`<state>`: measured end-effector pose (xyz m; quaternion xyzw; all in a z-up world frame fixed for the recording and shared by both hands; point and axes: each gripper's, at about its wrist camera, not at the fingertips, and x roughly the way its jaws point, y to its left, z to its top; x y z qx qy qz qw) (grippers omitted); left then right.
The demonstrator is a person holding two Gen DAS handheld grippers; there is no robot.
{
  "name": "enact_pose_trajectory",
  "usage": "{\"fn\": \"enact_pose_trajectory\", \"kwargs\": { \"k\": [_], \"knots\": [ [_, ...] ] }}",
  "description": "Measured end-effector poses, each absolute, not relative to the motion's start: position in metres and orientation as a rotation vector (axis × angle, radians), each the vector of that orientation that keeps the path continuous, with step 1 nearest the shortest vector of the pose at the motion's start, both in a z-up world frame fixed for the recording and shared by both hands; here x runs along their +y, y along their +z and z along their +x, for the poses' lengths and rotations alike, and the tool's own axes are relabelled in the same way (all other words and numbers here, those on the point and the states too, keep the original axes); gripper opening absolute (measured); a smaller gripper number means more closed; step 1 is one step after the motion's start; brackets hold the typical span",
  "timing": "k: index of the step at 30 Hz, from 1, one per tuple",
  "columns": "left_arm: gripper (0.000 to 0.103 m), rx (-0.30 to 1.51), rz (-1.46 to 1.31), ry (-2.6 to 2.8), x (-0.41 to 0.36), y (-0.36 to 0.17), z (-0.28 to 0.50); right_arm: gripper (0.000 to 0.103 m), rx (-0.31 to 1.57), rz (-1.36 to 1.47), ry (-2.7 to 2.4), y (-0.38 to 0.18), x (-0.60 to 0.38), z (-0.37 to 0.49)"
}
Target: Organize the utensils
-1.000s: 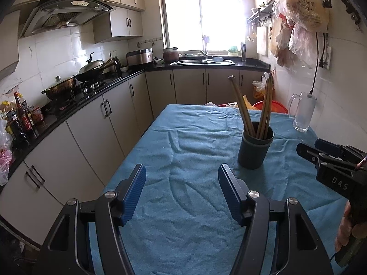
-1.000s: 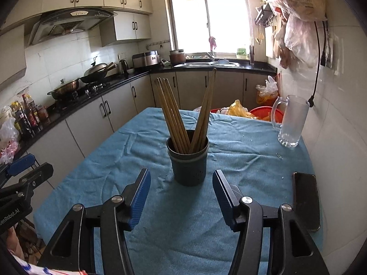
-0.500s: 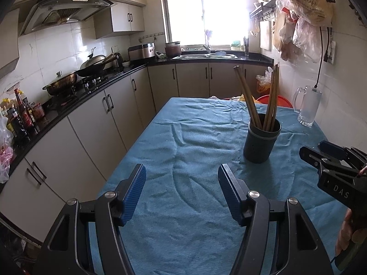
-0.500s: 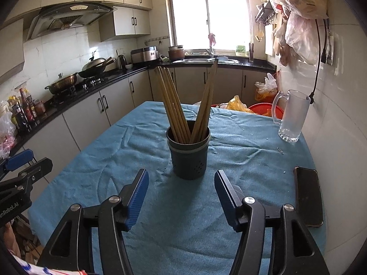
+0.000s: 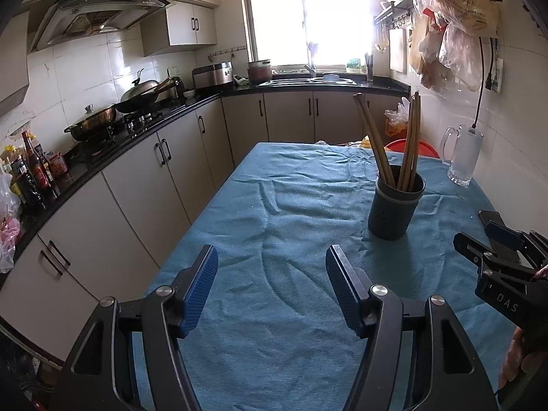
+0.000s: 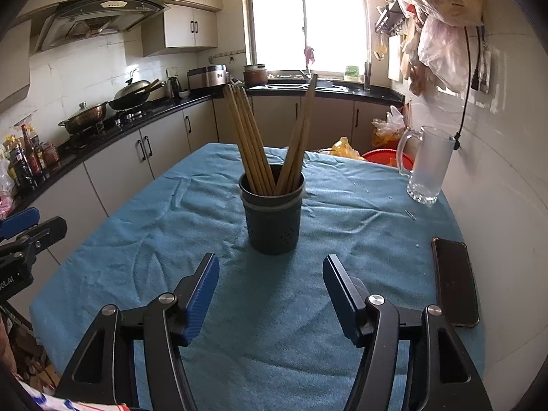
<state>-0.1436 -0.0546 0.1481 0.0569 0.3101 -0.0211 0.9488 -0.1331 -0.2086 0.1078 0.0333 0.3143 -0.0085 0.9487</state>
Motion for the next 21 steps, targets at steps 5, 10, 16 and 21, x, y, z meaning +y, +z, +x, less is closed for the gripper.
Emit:
{"fn": "enact_pose_trajectory", "kwargs": {
  "k": [5, 10, 16, 21],
  "knots": [
    [0.065, 0.63, 0.11, -0.045, -0.055, 0.148, -0.144, 0.067, 0.629, 0.073, -0.049, 0.106, -0.211, -0.14],
    [0.065, 0.627, 0.112, -0.046, -0.055, 0.148, -0.148, 0.068, 0.626, 0.095, -0.079, 0.102, -0.214, -0.15],
    [0.065, 0.598, 0.11, -0.029, -0.052, 0.153, -0.163, 0.068, 0.61, 0.117, -0.129, 0.099, -0.214, -0.168],
    [0.065, 0.579, 0.109, -0.023, -0.05, 0.16, -0.178, 0.069, 0.587, 0.163, -0.155, 0.101, -0.214, -0.186]
  ]
}}
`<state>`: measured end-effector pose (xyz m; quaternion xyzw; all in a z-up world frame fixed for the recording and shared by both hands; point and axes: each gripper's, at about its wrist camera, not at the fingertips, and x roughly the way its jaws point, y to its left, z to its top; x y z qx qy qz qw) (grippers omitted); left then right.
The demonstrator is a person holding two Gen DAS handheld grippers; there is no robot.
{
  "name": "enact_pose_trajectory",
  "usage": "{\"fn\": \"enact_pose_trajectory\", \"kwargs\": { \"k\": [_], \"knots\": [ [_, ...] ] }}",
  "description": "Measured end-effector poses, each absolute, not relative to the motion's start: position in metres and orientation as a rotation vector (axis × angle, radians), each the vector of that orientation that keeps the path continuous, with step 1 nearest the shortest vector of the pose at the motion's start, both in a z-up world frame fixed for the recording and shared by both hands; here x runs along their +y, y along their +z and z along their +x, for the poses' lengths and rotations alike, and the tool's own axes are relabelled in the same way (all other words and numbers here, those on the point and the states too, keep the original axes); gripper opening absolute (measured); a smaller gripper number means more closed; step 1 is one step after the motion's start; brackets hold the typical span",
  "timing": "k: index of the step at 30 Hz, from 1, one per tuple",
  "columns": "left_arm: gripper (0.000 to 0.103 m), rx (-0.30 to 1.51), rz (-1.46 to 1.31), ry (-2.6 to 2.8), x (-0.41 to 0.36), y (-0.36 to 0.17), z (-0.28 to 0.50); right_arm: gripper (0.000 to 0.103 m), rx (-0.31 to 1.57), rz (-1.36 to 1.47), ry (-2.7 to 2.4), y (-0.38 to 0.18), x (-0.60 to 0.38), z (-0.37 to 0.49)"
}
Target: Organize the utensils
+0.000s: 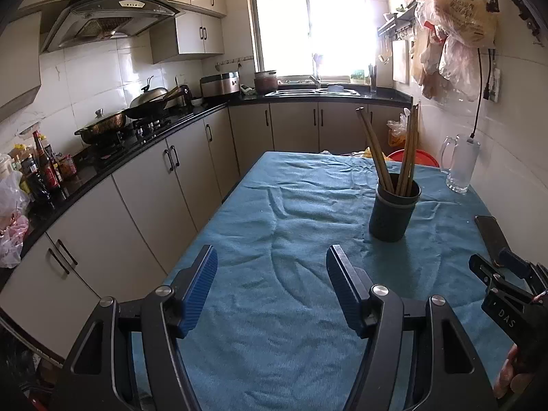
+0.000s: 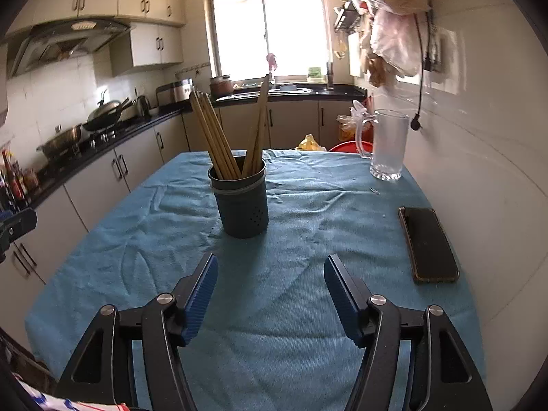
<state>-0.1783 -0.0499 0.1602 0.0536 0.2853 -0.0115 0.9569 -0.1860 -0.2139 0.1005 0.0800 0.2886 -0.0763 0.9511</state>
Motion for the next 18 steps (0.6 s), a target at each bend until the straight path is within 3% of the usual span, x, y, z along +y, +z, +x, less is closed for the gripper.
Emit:
{"fn": "enact_pose_trajectory", "kwargs": {
  "k": [11, 18],
  "knots": [
    [0.076, 0.513, 0.058, -0.031, -0.043, 0.183, -0.211, 0.072, 0.502, 0.149, -0.214, 0.121, -0.205, -0.218],
    [0.078, 0.49, 0.066, -0.036, -0.046, 0.188, -0.224, 0.074, 0.447, 0.109, -0.217, 0.128, -0.196, -0.229]
  ]
}}
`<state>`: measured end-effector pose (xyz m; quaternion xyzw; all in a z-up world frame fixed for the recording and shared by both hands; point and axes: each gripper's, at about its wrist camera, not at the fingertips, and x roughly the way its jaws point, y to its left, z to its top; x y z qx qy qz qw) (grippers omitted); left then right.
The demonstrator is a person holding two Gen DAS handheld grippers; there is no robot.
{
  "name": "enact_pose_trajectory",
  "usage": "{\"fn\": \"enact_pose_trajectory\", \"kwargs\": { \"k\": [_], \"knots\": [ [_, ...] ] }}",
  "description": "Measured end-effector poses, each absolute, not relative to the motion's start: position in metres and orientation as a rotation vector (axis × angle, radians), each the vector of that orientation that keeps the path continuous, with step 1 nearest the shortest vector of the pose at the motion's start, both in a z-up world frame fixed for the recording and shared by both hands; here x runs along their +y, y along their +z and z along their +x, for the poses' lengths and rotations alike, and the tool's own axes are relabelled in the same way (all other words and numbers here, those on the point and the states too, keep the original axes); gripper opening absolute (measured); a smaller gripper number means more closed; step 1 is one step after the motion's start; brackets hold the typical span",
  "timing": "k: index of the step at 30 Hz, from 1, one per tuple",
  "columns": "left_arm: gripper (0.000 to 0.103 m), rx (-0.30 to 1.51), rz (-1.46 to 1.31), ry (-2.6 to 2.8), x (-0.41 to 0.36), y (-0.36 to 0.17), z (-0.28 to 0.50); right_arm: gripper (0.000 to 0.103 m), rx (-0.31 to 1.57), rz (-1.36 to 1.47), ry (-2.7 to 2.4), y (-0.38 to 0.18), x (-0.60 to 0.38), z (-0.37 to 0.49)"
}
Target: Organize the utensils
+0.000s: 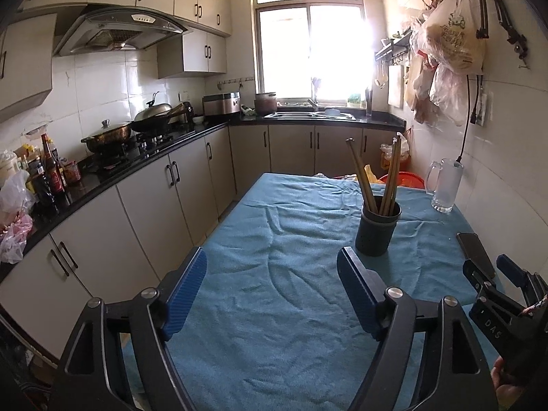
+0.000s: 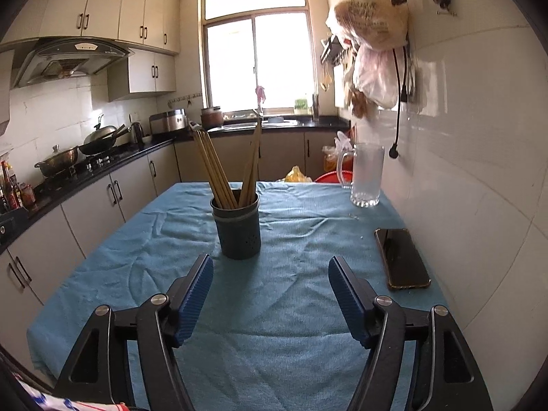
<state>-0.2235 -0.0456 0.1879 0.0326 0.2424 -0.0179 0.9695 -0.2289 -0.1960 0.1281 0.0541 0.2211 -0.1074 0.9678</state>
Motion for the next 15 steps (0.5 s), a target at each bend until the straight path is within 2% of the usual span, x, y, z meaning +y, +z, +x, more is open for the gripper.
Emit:
{"fn": "enact_pose_trajectory", "kwargs": {
  "k": [15],
  "knots": [
    [0.081, 0.502, 0.07, -0.042, -0.0522, 0.182, -0.2226, 0.075, 0.436, 0.124, -0.242, 0.1235, -0.2011, -0.2296]
  ]
}}
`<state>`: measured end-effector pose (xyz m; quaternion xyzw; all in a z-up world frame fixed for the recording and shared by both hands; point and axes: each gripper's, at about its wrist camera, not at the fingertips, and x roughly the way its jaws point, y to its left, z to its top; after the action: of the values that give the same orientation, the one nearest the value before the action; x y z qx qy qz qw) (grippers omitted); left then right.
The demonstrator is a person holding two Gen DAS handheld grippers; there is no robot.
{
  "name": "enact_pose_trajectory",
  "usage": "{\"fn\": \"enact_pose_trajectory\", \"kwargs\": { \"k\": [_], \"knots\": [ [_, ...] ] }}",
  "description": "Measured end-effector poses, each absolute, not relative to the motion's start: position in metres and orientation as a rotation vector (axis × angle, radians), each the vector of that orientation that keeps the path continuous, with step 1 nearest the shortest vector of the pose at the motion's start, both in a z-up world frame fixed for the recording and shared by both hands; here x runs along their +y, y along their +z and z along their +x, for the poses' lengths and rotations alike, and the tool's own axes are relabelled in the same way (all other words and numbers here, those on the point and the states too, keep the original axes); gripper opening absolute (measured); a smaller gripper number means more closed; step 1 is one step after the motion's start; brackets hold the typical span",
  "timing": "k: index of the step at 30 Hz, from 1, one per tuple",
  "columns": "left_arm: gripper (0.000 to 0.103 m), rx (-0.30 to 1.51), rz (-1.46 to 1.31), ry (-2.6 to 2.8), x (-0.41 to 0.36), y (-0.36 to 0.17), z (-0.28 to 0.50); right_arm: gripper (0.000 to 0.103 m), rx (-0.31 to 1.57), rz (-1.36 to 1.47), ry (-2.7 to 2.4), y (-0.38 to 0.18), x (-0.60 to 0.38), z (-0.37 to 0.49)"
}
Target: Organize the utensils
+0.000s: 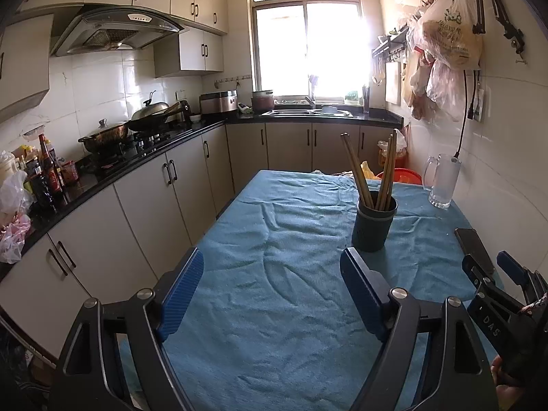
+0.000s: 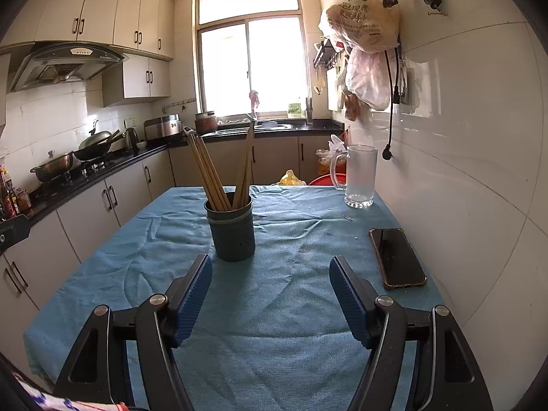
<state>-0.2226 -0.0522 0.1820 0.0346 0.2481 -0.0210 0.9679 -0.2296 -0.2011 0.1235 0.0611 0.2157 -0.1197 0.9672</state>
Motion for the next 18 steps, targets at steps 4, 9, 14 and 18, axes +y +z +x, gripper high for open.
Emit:
{"fn": "enact_pose_trajectory", "kwargs": {
  "k": [4, 9, 14, 18],
  "knots": [
    [0.081, 0.508, 0.068, -0.044, -0.0528, 0.18, -0.2214, 0.075, 0.431, 0.117, -0.242, 0.1234, -0.1992, -0.2297],
    [0.081, 0.51, 0.075, -0.042, -0.0536, 0.1773, -0.2204, 0.076, 0.415, 0.119, -0.245, 0.1236, -0.1998, -0.2313],
    [0.081, 0.51, 0.074, -0.04, -0.0541, 0.1763, -0.2198, 0.076, 0.398, 0.127, -0.256, 0.1262, -0.2024, -0.2338],
    [0.081, 0.5, 0.068, -0.034, -0.0537, 0.1768, -0.2209, 0.077, 0.394, 0.13, -0.26, 0.1267, -0.2017, -0.2339]
  ]
}}
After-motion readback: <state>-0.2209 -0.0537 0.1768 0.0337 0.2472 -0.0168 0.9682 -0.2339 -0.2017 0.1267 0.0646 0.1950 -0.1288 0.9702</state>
